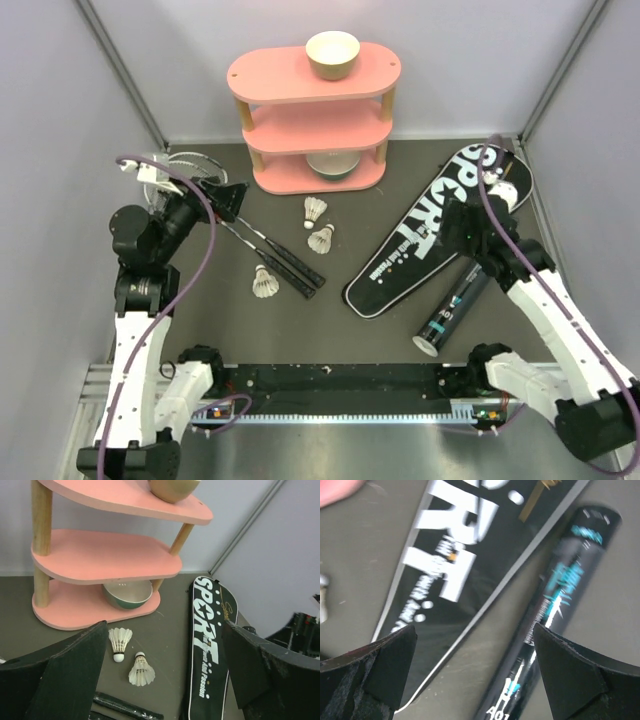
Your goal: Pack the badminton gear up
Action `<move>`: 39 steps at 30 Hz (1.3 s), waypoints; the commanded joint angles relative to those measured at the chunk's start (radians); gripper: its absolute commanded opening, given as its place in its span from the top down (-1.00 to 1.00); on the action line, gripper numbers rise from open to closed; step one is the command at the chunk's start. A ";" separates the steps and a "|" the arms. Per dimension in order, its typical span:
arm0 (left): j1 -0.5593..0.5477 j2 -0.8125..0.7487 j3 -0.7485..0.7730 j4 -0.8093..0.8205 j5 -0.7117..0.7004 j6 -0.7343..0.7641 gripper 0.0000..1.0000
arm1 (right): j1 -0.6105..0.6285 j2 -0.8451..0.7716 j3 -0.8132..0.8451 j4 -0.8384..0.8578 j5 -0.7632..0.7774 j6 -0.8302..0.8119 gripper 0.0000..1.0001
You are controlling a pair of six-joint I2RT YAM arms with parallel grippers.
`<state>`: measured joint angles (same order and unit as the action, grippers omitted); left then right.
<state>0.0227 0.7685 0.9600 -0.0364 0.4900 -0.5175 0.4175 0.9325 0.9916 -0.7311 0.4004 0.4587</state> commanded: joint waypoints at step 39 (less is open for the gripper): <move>-0.095 0.029 -0.109 0.023 0.156 0.125 -0.96 | -0.551 0.370 -0.297 0.315 -0.160 0.183 -0.25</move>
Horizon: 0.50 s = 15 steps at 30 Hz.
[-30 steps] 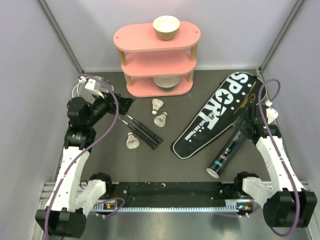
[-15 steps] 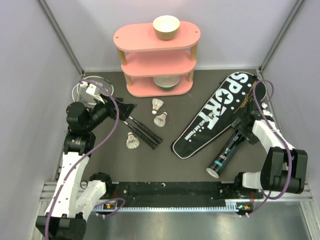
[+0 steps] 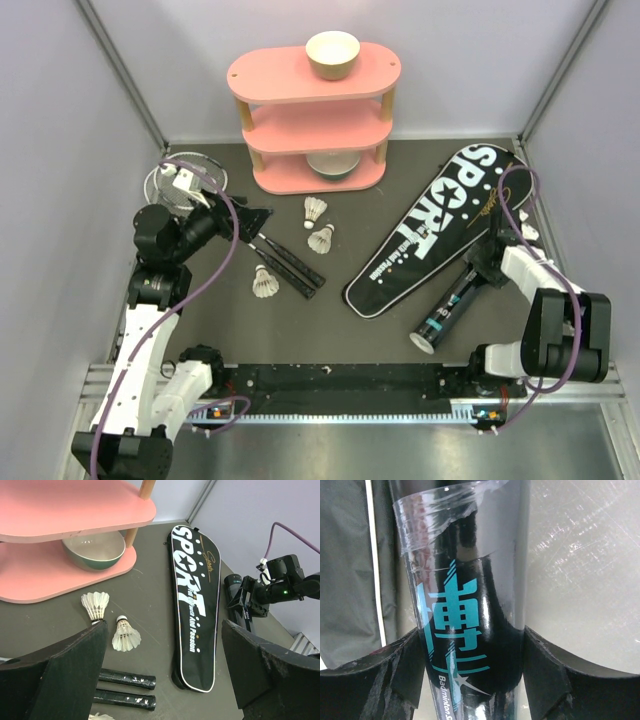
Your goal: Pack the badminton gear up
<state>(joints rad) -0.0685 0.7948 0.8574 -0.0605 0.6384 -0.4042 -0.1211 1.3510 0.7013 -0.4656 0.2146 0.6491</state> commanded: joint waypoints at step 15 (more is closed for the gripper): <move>-0.007 0.083 -0.009 0.079 0.058 -0.015 -0.93 | 0.449 -0.348 0.182 0.070 0.220 -0.521 0.41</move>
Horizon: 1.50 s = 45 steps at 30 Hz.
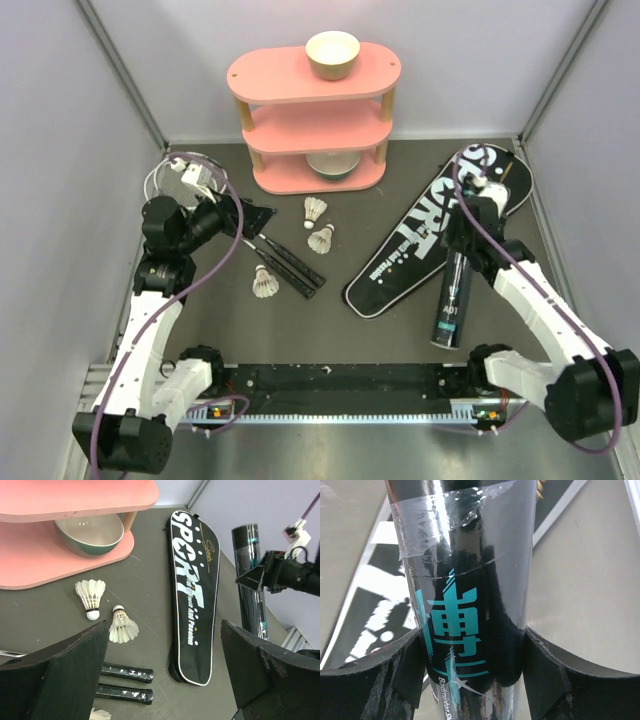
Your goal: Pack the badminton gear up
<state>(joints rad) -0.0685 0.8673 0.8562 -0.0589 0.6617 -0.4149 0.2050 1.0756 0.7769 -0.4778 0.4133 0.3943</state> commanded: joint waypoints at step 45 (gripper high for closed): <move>-0.462 0.289 0.280 -0.220 0.260 0.197 0.21 | 0.701 -0.190 -0.068 0.337 -0.380 -0.781 0.63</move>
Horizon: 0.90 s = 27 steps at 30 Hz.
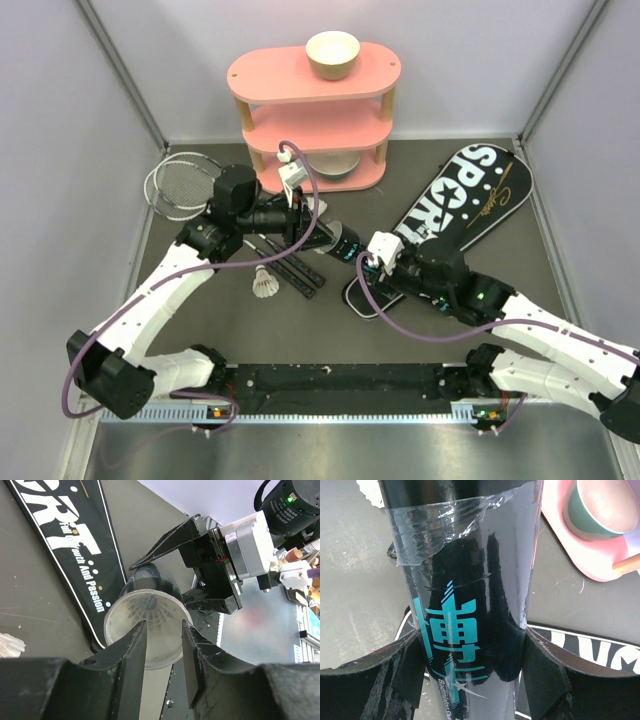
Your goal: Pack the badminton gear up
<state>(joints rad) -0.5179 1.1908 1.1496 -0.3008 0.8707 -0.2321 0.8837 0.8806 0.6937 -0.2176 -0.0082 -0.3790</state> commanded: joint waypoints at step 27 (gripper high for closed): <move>-0.039 -0.069 -0.071 0.111 0.019 -0.010 0.10 | 0.038 0.014 0.033 0.084 0.062 0.002 0.64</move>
<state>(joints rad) -0.5304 1.1221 1.0721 -0.2111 0.8745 -0.2474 0.9115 0.8932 0.6937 -0.2150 0.0383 -0.3954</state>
